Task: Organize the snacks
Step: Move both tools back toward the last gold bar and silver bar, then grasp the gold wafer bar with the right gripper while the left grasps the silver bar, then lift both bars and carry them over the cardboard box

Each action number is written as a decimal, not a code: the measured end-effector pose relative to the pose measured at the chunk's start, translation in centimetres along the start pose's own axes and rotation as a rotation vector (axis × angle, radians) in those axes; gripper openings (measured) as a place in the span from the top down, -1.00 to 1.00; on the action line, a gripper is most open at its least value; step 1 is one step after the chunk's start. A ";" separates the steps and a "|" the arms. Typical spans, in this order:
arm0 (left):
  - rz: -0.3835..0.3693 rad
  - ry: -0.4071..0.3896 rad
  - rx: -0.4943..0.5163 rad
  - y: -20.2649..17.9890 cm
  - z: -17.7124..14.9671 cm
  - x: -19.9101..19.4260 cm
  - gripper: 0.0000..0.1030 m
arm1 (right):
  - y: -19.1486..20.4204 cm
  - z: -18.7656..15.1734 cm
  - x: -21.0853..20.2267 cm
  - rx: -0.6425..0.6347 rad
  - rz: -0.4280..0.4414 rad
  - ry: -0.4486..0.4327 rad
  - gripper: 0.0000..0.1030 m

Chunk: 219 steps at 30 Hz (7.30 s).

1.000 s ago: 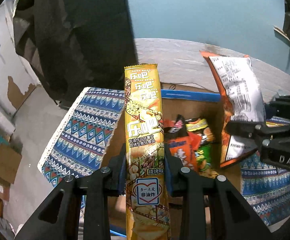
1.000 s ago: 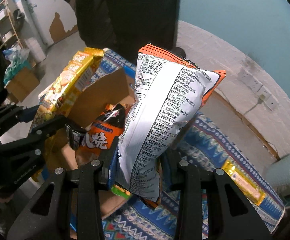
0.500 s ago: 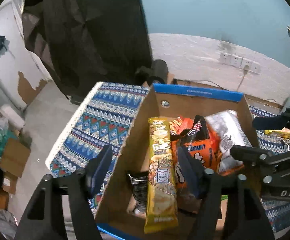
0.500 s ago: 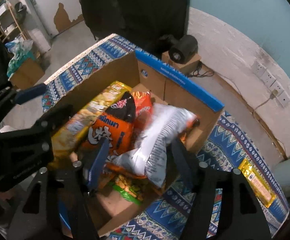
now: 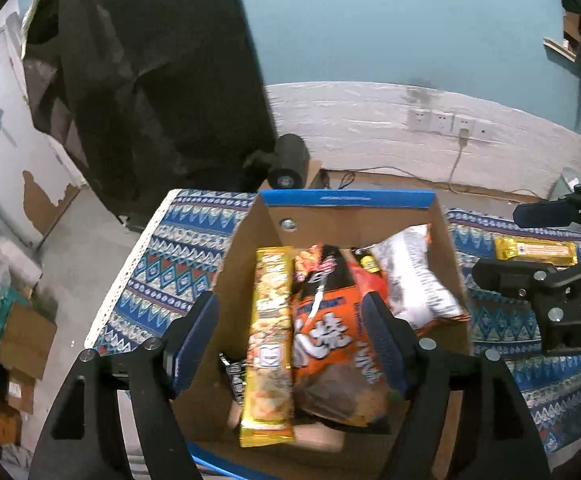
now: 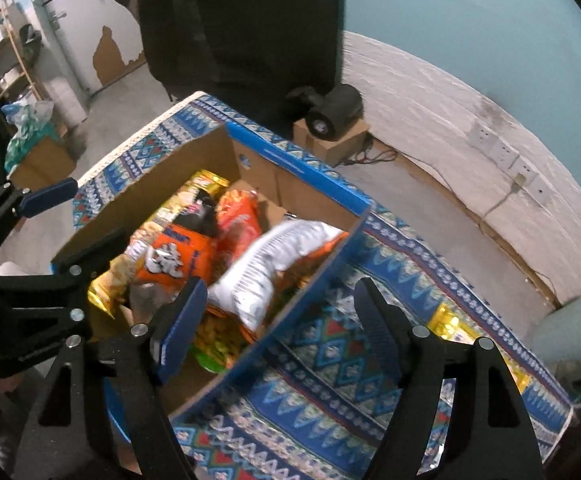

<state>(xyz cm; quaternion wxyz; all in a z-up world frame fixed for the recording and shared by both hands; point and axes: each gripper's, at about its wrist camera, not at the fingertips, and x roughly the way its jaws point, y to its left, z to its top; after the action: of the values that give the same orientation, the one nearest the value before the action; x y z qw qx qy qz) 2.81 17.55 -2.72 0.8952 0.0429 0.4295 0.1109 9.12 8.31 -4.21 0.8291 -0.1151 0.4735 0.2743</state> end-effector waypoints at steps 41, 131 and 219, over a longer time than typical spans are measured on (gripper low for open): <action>-0.080 -0.030 0.337 -19.6 2.2 -1.4 -0.49 | -16.7 -11.4 -7.5 0.227 -0.122 -0.007 -0.48; -0.433 0.467 0.202 -39.6 -2.5 12.2 -0.60 | -30.7 -28.4 -2.2 0.378 -0.178 0.309 -0.10; -0.187 0.012 0.323 -17.6 0.3 -3.5 0.42 | -12.3 -10.0 -8.1 0.164 -0.043 0.022 0.39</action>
<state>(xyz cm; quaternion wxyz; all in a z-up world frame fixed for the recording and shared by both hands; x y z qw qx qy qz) 3.79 -0.37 -2.89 0.8805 0.1452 0.4493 -0.0429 5.63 -9.11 -3.46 0.8361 -0.0601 0.5010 0.2153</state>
